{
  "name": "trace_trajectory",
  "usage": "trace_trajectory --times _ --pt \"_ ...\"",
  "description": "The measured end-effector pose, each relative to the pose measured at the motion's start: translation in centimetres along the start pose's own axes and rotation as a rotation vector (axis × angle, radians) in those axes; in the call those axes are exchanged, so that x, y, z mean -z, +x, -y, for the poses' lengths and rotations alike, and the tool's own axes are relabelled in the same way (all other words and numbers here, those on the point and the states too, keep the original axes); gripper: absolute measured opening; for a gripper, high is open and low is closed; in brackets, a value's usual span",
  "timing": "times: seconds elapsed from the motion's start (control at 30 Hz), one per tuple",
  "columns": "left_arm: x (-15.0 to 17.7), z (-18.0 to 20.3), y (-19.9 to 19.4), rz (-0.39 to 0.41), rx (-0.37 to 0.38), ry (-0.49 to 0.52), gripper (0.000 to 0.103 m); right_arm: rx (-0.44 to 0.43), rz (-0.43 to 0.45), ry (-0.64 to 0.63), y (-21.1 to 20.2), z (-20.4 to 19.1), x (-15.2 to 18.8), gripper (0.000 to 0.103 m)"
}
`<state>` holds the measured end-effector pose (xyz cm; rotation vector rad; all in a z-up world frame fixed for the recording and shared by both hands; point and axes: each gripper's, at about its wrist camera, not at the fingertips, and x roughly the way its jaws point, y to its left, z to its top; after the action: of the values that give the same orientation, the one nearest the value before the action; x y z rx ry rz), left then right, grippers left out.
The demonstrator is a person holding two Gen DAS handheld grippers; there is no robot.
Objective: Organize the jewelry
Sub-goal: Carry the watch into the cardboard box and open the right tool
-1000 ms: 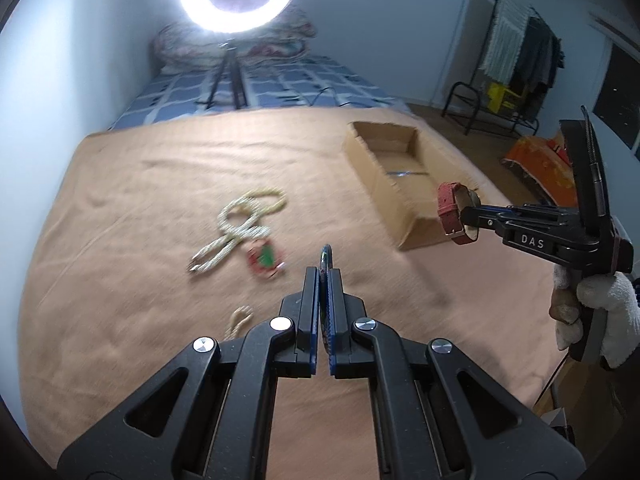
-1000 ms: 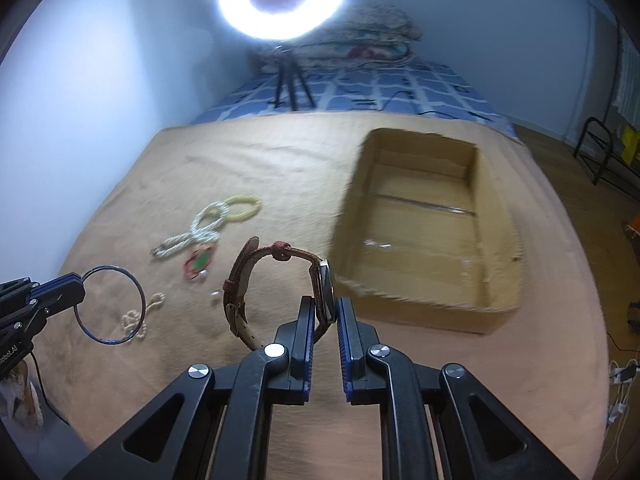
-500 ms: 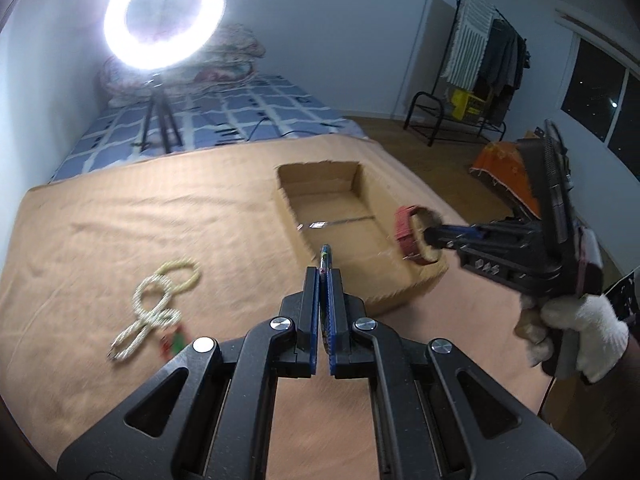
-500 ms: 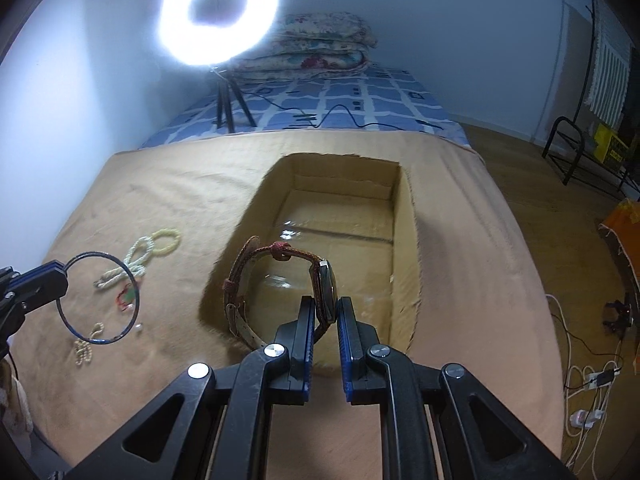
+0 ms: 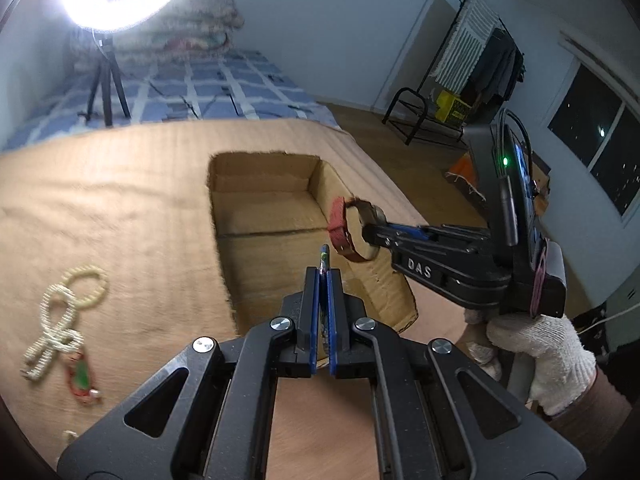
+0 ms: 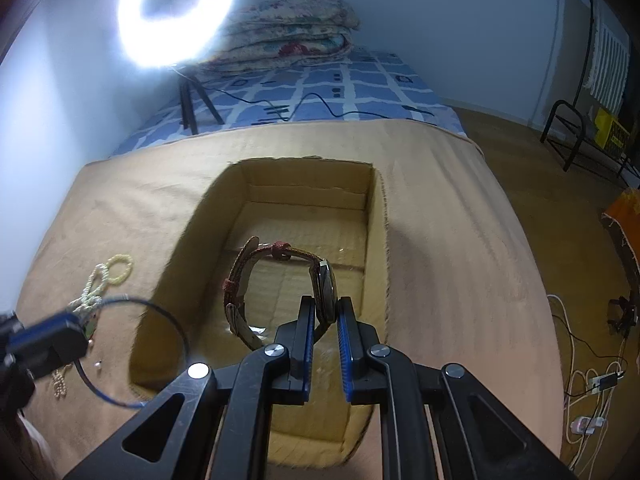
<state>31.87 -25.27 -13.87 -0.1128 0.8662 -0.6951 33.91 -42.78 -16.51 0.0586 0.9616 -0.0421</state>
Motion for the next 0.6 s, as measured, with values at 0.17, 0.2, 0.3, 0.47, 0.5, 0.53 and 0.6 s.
trace_trajectory --times 0.17,0.2,0.3,0.47,0.5,0.53,0.6 --pt "0.3 -0.1 2.1 -0.044 0.010 -0.036 0.001 0.010 -0.020 0.002 1.6 0.7 -0.8 0.009" --pt "0.3 -0.1 2.4 -0.049 0.006 -0.036 0.001 0.007 -0.028 -0.002 2.1 0.7 -0.9 0.009" --pt "0.4 -0.1 3.1 -0.065 -0.009 -0.032 0.001 0.008 -0.046 -0.024 3.1 0.1 -1.1 0.009" --pt "0.9 -0.2 4.2 -0.096 -0.035 -0.023 0.001 0.019 -0.072 -0.046 4.6 -0.8 -1.4 0.009" --pt "1.0 -0.2 4.3 -0.101 -0.040 -0.021 0.001 0.024 -0.078 -0.051 4.8 -0.9 -1.4 0.009" --pt "1.1 -0.2 4.4 -0.104 -0.045 -0.017 0.001 0.027 -0.083 -0.054 5.1 -1.0 -1.4 0.009" --pt "1.2 -0.3 4.7 -0.105 -0.056 -0.014 0.001 0.033 -0.097 -0.061 5.6 -1.3 -1.5 0.009"
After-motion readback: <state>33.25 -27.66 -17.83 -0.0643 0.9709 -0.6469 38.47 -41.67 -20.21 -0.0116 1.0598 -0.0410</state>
